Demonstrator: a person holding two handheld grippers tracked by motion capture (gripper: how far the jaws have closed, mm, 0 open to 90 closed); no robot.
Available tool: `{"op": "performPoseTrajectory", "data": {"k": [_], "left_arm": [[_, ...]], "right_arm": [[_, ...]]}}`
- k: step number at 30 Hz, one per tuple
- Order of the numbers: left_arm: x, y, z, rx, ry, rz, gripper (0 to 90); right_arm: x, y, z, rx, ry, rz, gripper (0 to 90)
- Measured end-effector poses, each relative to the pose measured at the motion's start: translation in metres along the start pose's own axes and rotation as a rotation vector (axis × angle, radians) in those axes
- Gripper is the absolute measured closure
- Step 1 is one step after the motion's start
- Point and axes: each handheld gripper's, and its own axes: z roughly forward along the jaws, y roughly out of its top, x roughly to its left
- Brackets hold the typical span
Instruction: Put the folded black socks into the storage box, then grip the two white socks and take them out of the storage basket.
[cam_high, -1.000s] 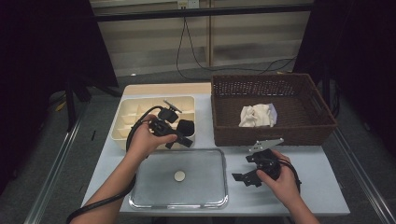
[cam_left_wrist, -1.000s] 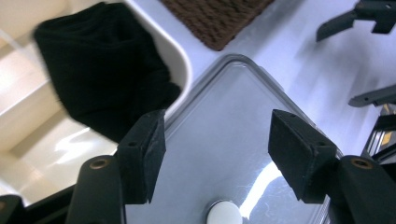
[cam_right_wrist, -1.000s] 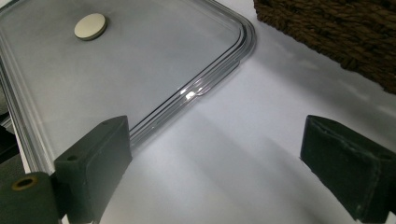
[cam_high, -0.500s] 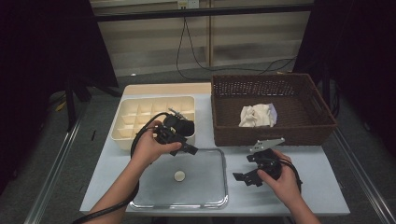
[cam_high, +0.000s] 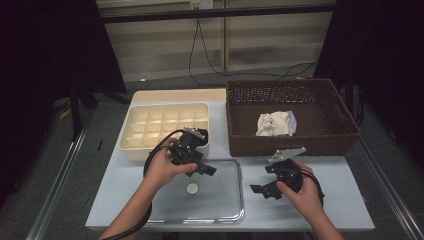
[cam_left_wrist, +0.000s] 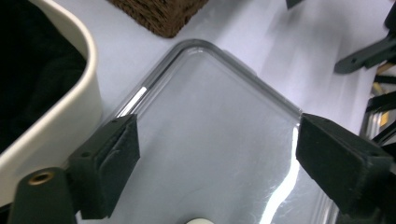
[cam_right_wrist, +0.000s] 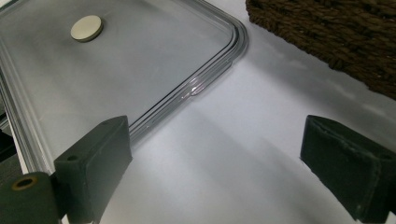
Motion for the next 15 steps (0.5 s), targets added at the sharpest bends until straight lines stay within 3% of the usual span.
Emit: {"op": "performPoseTrajectory", "data": {"k": [10,15], "left_arm": [[-0.001,-0.009,0.008,-0.004,-0.009,-0.003,8.6],[-0.002,-0.012,0.008,-0.043,-0.025,-0.009,8.2]], "right_arm": [[-0.001,0.000,-0.002,0.005,-0.014,-0.004,8.5],[-0.001,0.001,-0.003,-0.004,-0.007,-0.006,8.5]]}}
